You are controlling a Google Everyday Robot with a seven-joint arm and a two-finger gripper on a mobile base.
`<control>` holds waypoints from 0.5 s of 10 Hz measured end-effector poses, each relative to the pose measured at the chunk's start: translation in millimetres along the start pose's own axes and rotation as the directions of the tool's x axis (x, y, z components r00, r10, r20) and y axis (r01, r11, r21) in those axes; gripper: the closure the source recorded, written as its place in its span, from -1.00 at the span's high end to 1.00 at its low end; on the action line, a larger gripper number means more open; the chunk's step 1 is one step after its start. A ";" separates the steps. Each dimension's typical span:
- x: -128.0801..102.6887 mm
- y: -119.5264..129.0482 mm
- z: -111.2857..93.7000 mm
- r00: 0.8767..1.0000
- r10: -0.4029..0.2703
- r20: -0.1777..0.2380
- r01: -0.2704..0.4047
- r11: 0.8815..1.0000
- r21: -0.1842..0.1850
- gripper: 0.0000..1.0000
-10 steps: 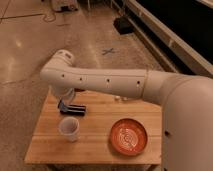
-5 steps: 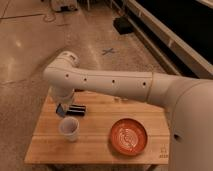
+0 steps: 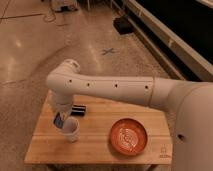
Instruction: Place the white sponge in the ceramic cup
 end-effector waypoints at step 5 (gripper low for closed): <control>4.0 17.3 26.7 0.999 0.041 0.007 -0.041 0.999 0.002 -0.54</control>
